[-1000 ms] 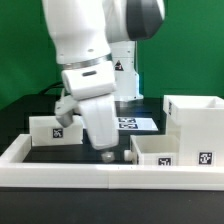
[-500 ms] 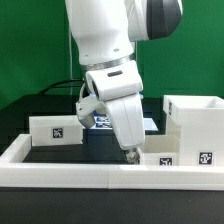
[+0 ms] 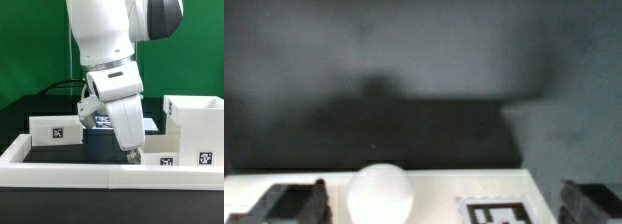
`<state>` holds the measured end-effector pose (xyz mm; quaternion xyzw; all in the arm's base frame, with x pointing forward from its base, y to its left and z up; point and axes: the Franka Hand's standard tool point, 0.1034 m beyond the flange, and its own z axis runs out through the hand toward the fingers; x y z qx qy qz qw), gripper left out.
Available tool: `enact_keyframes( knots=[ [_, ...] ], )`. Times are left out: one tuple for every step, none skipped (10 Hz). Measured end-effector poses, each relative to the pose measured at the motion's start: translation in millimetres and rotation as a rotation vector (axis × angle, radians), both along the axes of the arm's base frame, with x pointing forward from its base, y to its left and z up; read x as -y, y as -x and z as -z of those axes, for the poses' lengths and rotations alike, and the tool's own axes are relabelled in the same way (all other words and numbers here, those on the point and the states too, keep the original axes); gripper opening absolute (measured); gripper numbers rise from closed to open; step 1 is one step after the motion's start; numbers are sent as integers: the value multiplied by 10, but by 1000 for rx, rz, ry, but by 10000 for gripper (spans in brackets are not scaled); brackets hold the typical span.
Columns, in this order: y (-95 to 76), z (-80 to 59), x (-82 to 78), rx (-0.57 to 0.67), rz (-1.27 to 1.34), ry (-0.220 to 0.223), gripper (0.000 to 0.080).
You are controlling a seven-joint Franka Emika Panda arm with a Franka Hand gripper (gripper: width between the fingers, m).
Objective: Assemble drawer
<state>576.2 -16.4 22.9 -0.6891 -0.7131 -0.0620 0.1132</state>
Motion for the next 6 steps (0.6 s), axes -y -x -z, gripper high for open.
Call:
enact_keyframes(
  knots=[
    [1, -1, -23, -8, 30, 1, 649],
    [-5, 0, -40, -7, 50, 2, 649],
    [-12, 1, -55, -12, 91, 6, 649],
    [-12, 1, -54, -16, 107, 7, 649],
    [-10, 5, -48, -17, 107, 7, 649],
    [-8, 8, -46, -17, 108, 7, 649]
  ],
)
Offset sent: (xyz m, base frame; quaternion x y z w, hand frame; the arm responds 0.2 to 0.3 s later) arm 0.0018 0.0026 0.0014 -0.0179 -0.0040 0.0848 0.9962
